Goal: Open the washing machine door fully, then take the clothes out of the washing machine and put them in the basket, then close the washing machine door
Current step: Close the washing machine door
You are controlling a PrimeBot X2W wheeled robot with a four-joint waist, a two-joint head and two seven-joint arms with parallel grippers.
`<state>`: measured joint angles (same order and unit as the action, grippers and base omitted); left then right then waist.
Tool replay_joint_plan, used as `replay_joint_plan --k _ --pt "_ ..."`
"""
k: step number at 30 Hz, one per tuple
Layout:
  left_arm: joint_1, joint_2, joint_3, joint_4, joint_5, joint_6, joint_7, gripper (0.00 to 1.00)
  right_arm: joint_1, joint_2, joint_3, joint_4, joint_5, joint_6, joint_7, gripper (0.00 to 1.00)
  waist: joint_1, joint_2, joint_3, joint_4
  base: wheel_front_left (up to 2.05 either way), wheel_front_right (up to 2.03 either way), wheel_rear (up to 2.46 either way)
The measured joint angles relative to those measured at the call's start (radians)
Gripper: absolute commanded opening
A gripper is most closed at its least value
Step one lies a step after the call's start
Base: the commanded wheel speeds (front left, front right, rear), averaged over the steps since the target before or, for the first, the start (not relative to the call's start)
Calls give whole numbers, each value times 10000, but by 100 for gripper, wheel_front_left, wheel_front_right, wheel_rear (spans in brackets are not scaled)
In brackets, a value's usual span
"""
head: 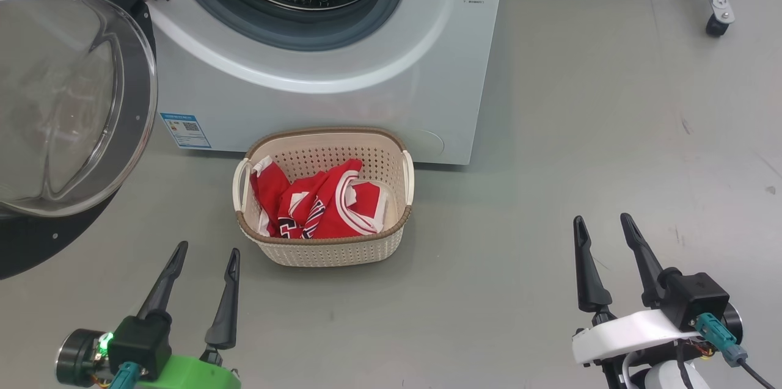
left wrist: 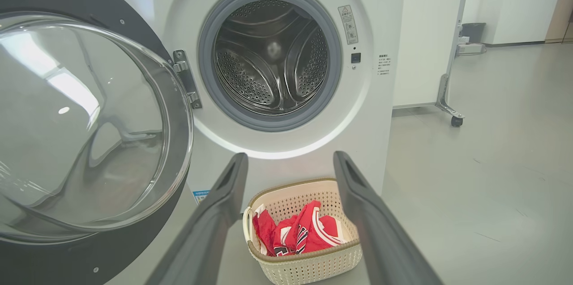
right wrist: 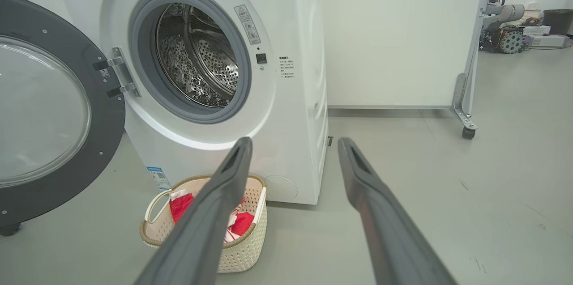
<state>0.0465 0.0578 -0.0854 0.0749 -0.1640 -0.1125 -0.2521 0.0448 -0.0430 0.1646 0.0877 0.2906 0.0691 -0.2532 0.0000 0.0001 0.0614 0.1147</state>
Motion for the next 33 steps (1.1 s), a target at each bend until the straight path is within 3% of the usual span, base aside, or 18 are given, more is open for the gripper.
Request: replay_joint_plan --k 19,33 --pt "-4 -33 -4 19 159 -75 0 100 0 2 -44 -46 10 -25 0 100 0 0 -17 85 0 0 0" --pt "-21 -44 -100 88 249 -77 0 100 0 2 0 -280 142 -25 0 100 0 0 77 993 0 0 0"
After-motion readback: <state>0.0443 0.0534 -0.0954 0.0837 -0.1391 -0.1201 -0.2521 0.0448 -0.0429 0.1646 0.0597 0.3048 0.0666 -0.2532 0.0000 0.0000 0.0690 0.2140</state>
